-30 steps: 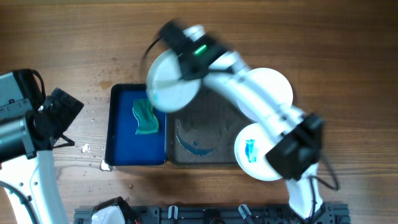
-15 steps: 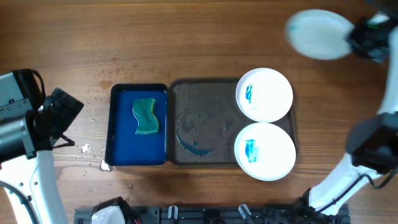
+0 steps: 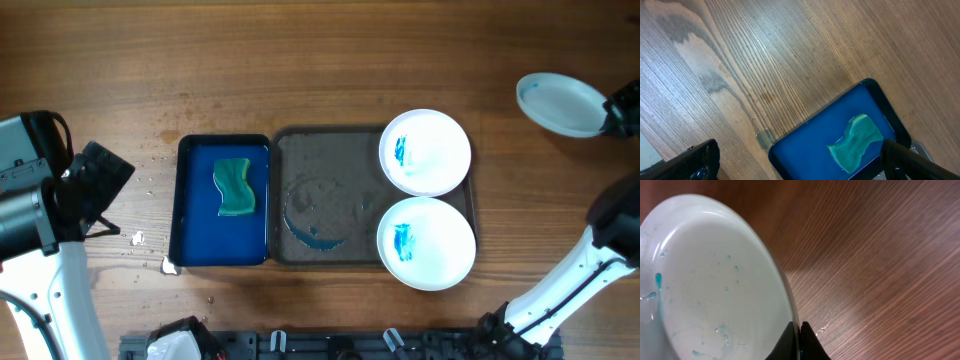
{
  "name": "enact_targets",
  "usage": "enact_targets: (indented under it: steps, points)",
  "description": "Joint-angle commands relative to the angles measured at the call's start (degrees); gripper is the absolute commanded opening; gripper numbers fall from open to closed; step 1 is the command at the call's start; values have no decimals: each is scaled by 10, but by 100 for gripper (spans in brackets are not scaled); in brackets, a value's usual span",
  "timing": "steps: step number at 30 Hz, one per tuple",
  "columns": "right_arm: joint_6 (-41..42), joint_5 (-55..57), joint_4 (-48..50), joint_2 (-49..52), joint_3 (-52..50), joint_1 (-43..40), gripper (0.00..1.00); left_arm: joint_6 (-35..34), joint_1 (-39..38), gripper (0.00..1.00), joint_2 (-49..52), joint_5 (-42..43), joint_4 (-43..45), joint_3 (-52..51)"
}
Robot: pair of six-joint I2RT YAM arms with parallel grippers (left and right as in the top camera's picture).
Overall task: Clean dirty plates on tray and stack at the side
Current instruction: 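Carry the plate right and set it on the table beside the trays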
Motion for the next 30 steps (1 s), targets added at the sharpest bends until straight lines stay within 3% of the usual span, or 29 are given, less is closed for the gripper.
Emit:
enact_targets:
  steps: [1, 8, 11, 12, 23, 30]
  points:
    - [-12, 8, -6, 42, 3, 1, 4, -5, 4, 100, 4, 7, 0, 8]
    - [-5, 51, -15, 68, 3, 1, 5, -5, 4, 100, 4, 7, 0, 8]
    - [-9, 51, -15, 68, 3, 1, 37, -5, 4, 100, 4, 7, 0, 8]
    - [-14, 51, -17, 68, 3, 1, 40, -5, 4, 100, 5, 7, 0, 8]
    - [-101, -132, -13, -56, 10, 37, 43, -5, 4, 100, 32, 22, 0, 8]
    - [-132, -117, -56, -106, 9, 132, 45, -3, 4, 100, 33, 22, 5, 8]
